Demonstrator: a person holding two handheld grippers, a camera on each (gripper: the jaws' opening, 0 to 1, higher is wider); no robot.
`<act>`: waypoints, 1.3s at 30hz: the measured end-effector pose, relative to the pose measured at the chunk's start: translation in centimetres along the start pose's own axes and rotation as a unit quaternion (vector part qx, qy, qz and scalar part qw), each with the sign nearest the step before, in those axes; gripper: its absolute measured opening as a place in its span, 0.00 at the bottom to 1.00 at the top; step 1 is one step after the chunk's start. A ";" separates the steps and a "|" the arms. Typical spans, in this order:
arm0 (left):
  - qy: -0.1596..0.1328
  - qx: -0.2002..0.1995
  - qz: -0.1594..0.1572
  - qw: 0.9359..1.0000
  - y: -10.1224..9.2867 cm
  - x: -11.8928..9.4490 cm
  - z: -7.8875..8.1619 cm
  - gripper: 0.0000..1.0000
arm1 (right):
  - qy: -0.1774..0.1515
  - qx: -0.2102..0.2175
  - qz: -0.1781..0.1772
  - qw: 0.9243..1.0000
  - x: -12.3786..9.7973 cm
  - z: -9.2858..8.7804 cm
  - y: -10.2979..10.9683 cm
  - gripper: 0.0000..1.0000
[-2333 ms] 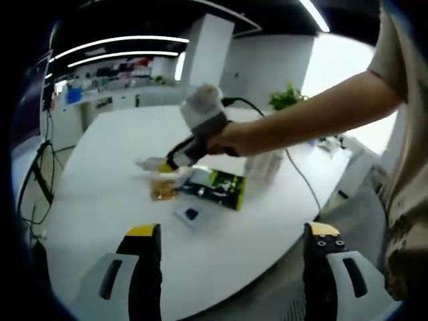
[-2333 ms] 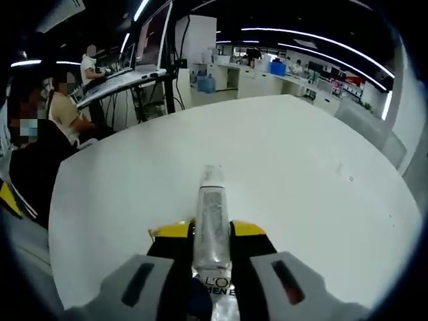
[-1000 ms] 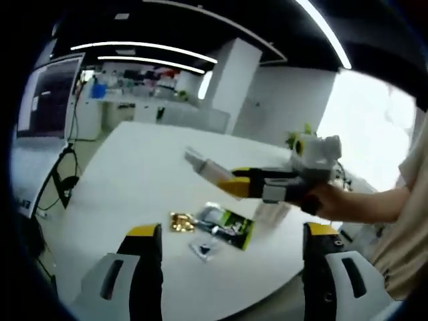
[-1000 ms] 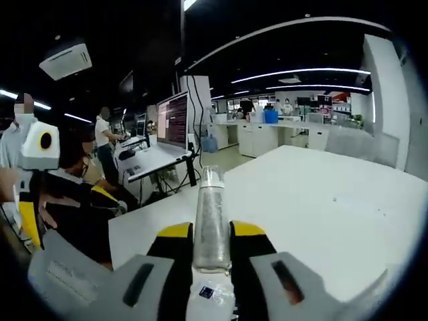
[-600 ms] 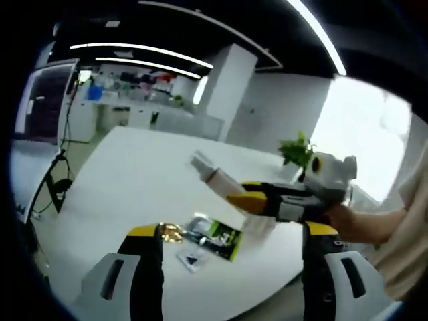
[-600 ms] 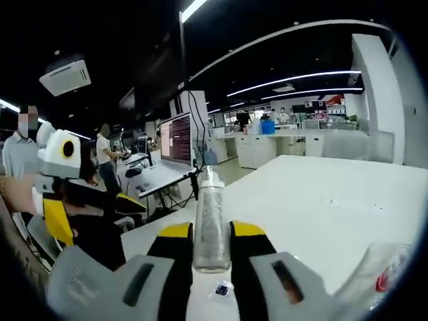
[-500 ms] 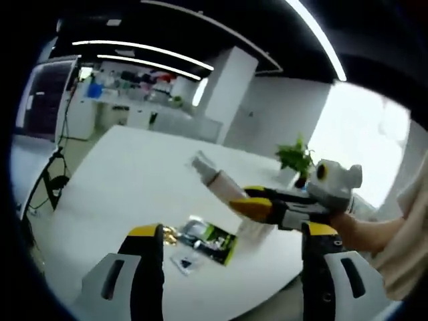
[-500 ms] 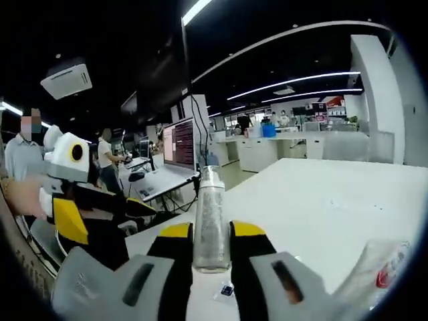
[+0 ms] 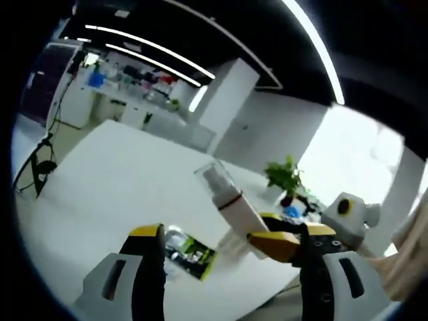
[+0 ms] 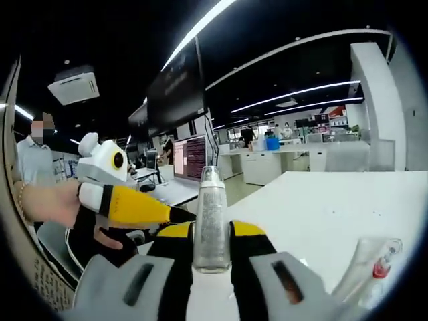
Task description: Arrange the skincare products in the storage area until every visible bottle or jar stands upright without overlapping.
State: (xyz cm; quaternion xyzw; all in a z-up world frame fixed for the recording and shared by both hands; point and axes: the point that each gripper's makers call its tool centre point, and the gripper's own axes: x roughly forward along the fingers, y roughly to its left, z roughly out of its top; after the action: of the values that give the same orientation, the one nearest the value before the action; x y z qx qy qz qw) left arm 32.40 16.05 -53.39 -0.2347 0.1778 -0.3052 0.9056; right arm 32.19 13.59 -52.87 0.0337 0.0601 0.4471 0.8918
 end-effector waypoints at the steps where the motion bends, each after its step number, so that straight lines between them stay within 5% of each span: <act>1: 0.000 -0.005 -0.004 1.000 -0.2 0.1 0.0 0.79 | -0.002 -0.003 0.000 1.000 -0.1 0.1 0.1 0.20; 11: -0.011 -0.040 -0.034 0.999 -1.1 0.5 0.8 0.64 | 0.003 -0.059 0.003 0.998 -0.8 0.1 1.6 0.20; 19: -0.014 -0.037 -0.052 0.998 -1.6 0.3 1.0 0.28 | 0.011 -0.094 0.014 0.995 -0.6 0.0 2.6 0.20; 30: -0.011 -0.044 -0.061 0.997 -2.1 0.5 1.1 0.22 | 0.021 -0.085 0.022 0.996 -0.7 -0.6 2.5 0.21; 39: 0.017 0.014 -0.071 0.997 -2.8 0.8 0.9 0.18 | 0.026 -0.063 0.036 0.997 -1.7 -1.3 1.7 0.22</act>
State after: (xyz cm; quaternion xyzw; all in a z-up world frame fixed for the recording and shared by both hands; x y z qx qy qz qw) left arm 32.10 13.86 -51.29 -0.2289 0.1722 -0.3747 0.8818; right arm 29.66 13.32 -53.78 -0.0324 0.0537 0.4822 0.8738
